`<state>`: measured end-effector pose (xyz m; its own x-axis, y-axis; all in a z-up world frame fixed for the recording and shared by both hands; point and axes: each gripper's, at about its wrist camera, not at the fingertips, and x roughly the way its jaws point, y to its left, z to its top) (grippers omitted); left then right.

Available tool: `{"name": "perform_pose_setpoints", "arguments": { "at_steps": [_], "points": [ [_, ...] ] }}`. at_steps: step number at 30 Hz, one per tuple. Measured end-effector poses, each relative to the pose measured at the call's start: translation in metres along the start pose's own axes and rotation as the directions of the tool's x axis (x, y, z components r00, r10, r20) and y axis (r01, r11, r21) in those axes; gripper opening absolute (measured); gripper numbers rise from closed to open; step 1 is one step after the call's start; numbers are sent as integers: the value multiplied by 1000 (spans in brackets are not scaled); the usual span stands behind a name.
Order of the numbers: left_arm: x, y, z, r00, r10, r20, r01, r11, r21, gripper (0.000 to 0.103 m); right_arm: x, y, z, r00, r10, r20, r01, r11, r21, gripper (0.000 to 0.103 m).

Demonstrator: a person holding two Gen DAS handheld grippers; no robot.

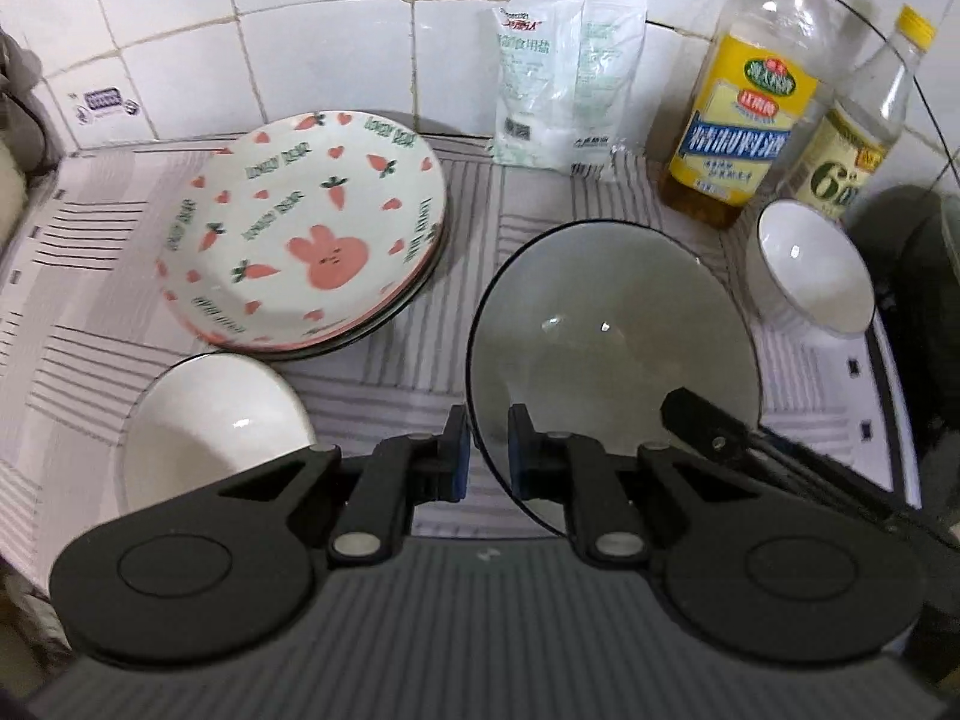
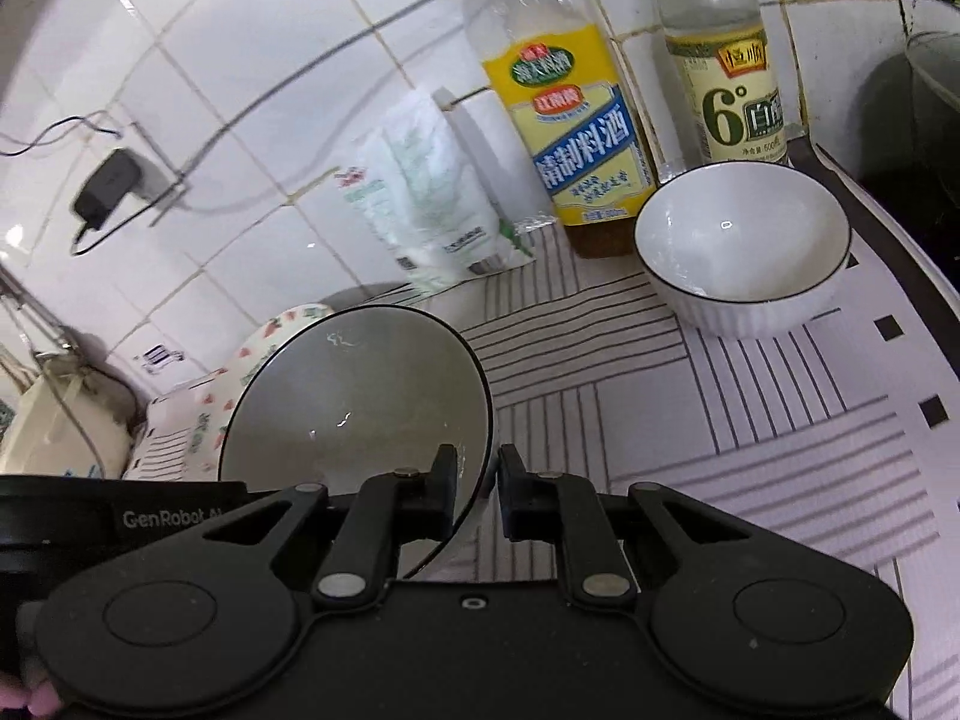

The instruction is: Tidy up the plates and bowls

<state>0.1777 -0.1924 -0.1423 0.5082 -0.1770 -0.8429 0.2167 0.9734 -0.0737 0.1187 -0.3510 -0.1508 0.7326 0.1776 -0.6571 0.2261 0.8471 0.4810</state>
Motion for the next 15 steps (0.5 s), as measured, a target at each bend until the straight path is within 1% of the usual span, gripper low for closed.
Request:
{"name": "perform_pose_setpoints", "arguments": {
  "at_steps": [4,6,15],
  "points": [
    [-15,7,-13,1000,11,2,-11,1000,12,12,-17,7,-12,999,41,11,-41,999,30,19],
    [-24,11,-20,1000,17,10,-17,1000,10,12,-25,13,-18,998,56,25,-56,998,18,20],
    [-61,35,-48,998,48,48,-48,999,-4,12,-50,41,-41,995,98,26,-98,995,-8,20]
  ]
}}
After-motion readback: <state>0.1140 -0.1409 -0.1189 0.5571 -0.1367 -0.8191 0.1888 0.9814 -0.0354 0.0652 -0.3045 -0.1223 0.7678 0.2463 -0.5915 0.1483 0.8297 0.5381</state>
